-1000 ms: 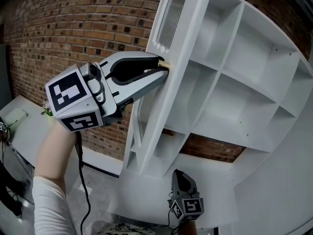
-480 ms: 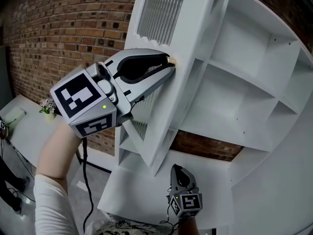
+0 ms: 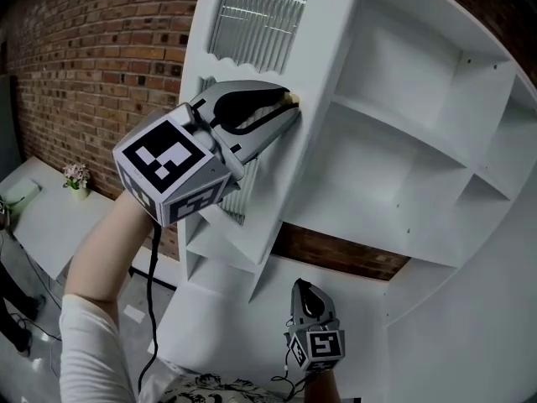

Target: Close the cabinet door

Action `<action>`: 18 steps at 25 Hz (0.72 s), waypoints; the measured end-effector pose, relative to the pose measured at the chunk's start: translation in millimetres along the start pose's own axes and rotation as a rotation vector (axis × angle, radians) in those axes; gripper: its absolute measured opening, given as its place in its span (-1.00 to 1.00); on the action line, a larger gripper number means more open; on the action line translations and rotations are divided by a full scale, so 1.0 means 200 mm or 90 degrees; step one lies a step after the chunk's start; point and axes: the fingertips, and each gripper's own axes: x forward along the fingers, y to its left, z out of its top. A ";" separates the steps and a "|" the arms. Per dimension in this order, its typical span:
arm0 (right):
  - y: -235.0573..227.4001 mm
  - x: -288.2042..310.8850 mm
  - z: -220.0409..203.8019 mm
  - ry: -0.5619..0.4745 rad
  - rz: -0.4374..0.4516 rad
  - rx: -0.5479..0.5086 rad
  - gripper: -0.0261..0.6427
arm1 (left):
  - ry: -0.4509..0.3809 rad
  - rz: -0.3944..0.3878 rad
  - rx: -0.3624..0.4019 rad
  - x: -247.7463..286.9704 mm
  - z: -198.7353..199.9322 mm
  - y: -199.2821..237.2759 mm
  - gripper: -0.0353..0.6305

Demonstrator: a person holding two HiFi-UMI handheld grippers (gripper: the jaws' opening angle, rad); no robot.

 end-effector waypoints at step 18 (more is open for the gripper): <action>-0.21 0.12 -0.03 -0.027 0.027 -0.001 -0.90 | 0.067 0.091 0.115 0.34 -0.20 0.05 -0.61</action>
